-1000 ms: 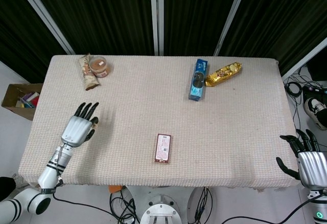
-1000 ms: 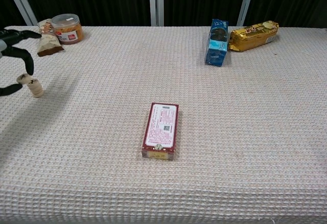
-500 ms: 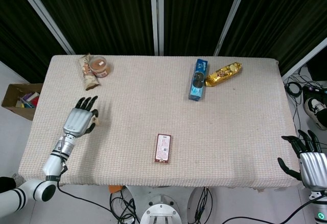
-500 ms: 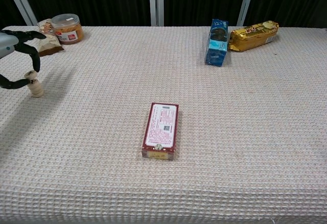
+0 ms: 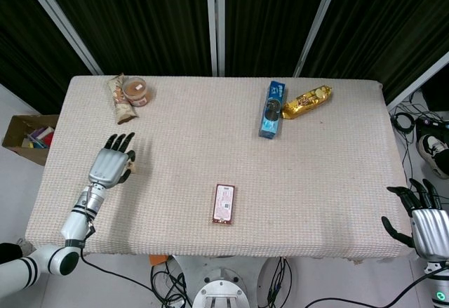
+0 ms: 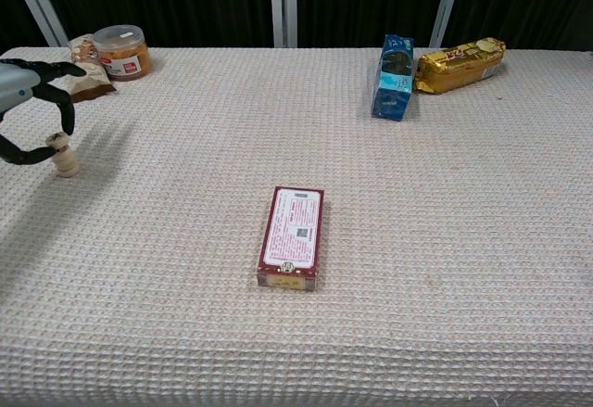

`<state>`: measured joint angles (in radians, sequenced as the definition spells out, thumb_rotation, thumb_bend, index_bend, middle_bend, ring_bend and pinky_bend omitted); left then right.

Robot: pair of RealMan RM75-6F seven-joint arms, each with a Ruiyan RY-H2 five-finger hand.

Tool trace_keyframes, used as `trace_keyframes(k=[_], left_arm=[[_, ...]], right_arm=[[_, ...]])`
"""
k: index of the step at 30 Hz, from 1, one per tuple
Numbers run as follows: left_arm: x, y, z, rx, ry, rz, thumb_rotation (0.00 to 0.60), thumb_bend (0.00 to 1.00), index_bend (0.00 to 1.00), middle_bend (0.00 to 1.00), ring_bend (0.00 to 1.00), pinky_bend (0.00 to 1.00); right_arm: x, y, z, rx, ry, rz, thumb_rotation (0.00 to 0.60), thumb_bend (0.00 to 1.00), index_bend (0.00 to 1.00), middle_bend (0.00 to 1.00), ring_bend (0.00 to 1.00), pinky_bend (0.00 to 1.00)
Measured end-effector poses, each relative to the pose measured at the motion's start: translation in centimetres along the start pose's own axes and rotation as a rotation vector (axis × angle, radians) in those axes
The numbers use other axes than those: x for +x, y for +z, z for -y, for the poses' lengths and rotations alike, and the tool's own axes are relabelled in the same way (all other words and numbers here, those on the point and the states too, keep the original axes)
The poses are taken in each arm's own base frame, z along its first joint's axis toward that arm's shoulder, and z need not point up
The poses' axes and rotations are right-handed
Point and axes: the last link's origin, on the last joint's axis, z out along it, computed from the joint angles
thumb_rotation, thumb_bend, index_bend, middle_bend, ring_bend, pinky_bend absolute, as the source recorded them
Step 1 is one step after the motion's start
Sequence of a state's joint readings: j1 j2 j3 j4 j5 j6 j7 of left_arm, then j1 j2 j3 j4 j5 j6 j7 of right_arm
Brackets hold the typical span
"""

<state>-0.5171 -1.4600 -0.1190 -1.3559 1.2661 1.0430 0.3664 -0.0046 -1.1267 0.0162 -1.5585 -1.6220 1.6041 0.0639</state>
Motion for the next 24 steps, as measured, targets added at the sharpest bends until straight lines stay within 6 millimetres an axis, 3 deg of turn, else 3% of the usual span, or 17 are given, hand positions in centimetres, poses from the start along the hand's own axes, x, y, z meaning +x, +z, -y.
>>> trace_keyframes(k=[24], left_arm=[[-0.39,0.07,-0.01,0.020,0.054,0.004,0.600,0.38,0.44,0.00,0.02,0.08]], right_arm=[[-0.07,-0.13,-0.19,-0.008,0.002,0.001,0.600,0.23,0.27,0.30,0.08,0.09]])
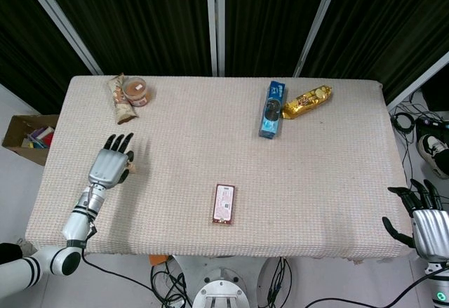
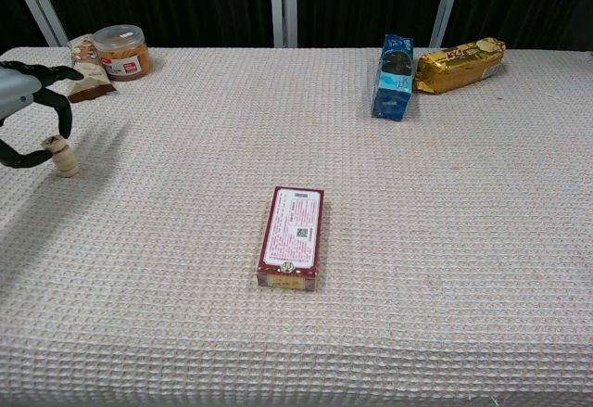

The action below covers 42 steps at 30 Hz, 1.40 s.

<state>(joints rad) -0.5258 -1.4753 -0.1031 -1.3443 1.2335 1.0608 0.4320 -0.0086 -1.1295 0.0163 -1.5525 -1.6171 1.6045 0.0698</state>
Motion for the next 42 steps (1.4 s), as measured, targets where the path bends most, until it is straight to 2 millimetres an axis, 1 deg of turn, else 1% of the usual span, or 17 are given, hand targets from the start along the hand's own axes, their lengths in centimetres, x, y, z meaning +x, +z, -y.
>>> trace_keyframes(k=[16,26,33,37,42], left_arm=[[-0.1,0.0,0.0,0.013,0.013,0.008,0.600,0.37,0.42,0.00,0.02,0.08],[-0.1,-0.1,-0.1,0.011,0.014,0.005,0.600,0.36,0.39,0.00,0.02,0.08],[0.4,-0.5,-0.2,0.012,-0.007,-0.014,0.600,0.32,0.35,0.00,0.02,0.08],[1.4,-1.4,0.4,0.037,-0.081,-0.042,0.600,0.31,0.33,0.00,0.02,0.08],[2.4,-3.1,2.7,0.090,-0.179,-0.056,0.600,0.31,0.33,0.00,0.02,0.08]], right_arm=[[0.0,0.0,0.0,-0.002,0.001,0.000,0.600,0.23,0.27,0.30,0.08,0.09],[0.0,-0.1,-0.1,-0.005,0.002,0.000,0.600,0.23,0.27,0.30,0.08,0.09],[0.1,-0.1,-0.1,-0.005,0.000,-0.004,0.600,0.23,0.27,0.30,0.08,0.09],[0.3,-0.3,-0.2,-0.008,-0.001,-0.009,0.600,0.23,0.27,0.30,0.08,0.09],[0.2,-0.4,-0.4,-0.009,0.004,-0.009,0.600,0.23,0.27,0.30,0.08,0.09]])
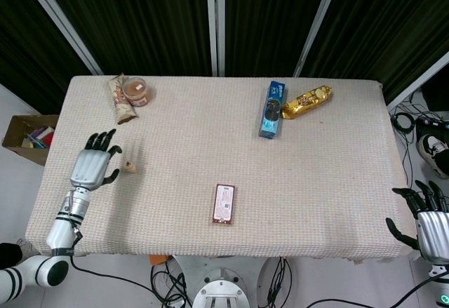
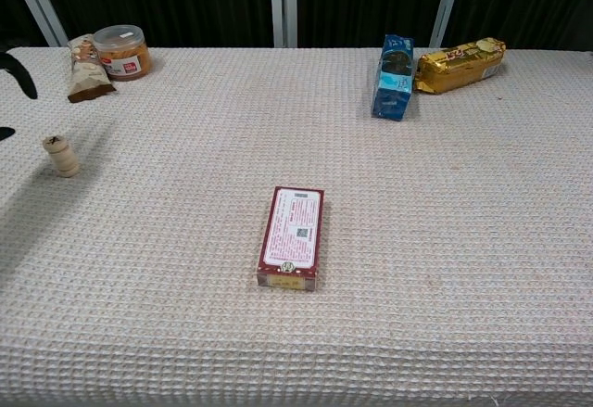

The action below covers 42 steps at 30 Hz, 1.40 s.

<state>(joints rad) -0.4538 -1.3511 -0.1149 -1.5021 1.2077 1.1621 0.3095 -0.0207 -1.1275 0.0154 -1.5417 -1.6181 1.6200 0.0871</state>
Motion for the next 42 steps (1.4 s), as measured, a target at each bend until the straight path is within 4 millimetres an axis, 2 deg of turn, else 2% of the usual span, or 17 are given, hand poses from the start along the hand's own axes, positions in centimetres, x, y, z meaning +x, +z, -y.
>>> trace_keyframes(k=[7,15,42], left_arm=[[-1.3,0.5,0.5,0.012,-0.038,0.059,0.600,0.32,0.32,0.00,0.02,0.08],[-2.4,2.0,-0.9,-0.018,-0.021,0.113,0.600,0.32,0.32,0.00,0.02,0.08],[-2.7,1.4,-1.6,-0.019,0.015,0.149,0.600,0.32,0.32,0.00,0.02,0.08]], right_arm=[[-0.2,0.0,0.0,0.008,0.006,0.004,0.600,0.23,0.27,0.30,0.08,0.09],[-0.2,-0.2,-0.2,-0.005,0.005,0.002,0.600,0.23,0.27,0.30,0.08,0.09],[-0.4,-0.1,-0.3,-0.007,0.007,0.007,0.600,0.23,0.27,0.30,0.08,0.09]])
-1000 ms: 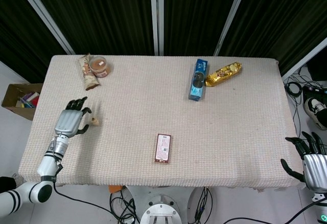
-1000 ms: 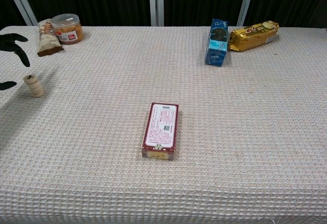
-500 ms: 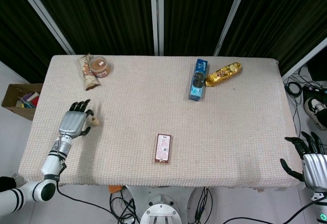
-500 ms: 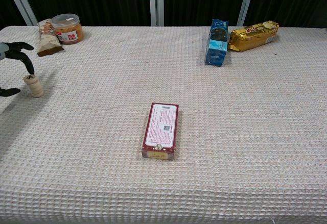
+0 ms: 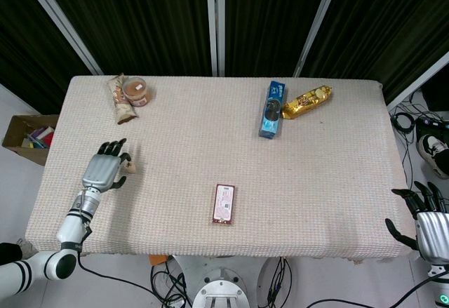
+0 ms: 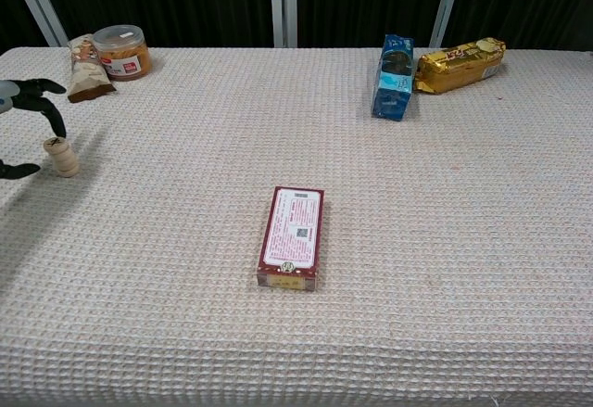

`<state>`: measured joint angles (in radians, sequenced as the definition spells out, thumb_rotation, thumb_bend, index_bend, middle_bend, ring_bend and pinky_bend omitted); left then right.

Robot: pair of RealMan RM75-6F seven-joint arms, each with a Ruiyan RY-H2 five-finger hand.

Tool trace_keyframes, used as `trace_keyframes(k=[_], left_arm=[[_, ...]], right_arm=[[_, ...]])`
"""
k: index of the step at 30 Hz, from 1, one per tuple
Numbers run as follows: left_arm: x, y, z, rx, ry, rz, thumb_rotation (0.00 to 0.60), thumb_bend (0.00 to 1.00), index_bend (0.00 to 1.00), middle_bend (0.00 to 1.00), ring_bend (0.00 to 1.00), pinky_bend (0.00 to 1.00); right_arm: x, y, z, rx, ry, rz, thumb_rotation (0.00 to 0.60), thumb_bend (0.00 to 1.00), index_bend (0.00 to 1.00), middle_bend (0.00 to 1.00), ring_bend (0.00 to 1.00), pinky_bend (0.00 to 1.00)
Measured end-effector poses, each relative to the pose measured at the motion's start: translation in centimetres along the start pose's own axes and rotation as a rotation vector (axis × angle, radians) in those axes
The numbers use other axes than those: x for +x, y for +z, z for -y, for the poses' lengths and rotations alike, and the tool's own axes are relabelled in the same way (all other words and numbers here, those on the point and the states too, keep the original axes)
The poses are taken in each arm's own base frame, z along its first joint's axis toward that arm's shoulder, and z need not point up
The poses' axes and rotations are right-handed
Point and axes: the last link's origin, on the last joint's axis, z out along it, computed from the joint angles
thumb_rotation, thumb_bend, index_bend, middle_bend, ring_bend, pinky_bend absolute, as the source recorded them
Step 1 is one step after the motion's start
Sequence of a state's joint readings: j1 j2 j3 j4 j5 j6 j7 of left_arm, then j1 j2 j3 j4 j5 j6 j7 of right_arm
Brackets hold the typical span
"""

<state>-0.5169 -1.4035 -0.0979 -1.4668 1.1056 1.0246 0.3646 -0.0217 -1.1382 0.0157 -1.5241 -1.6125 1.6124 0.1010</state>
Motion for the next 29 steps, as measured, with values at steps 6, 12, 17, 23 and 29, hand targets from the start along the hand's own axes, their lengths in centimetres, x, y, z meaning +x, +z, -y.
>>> trace_keyframes(k=[6,12,17,23,29], left_arm=[[0.5,-0.1,0.4,0.017,-0.018,-0.028,0.600,0.32,0.31,0.00,0.02,0.08],[2.1,-1.4,2.5,0.093,-0.100,-0.135,0.600,0.18,0.24,0.00,0.03,0.08],[3.3,-4.8,5.8,0.160,-0.191,-0.261,0.600,0.05,0.13,0.02,0.04,0.09],[2.8,-10.6,8.1,0.150,-0.246,-0.347,0.600,0.05,0.13,0.04,0.05,0.09],[0.8,-16.5,8.6,0.154,-0.221,-0.314,0.600,0.05,0.13,0.04,0.05,0.09]], right_arm=[[0.1,0.0,-0.1,-0.001,-0.002,-0.002,0.600,0.23,0.27,0.30,0.08,0.09],[0.6,-0.3,-0.3,0.002,-0.026,0.000,0.600,0.23,0.27,0.30,0.08,0.09],[1.1,-0.7,-0.4,0.020,-0.031,0.016,0.600,0.24,0.27,0.27,0.08,0.09],[1.3,-1.1,-0.2,0.059,-0.006,0.017,0.600,0.25,0.25,0.22,0.08,0.09],[0.7,-1.3,0.3,0.087,0.019,0.016,0.600,0.25,0.23,0.21,0.08,0.09]])
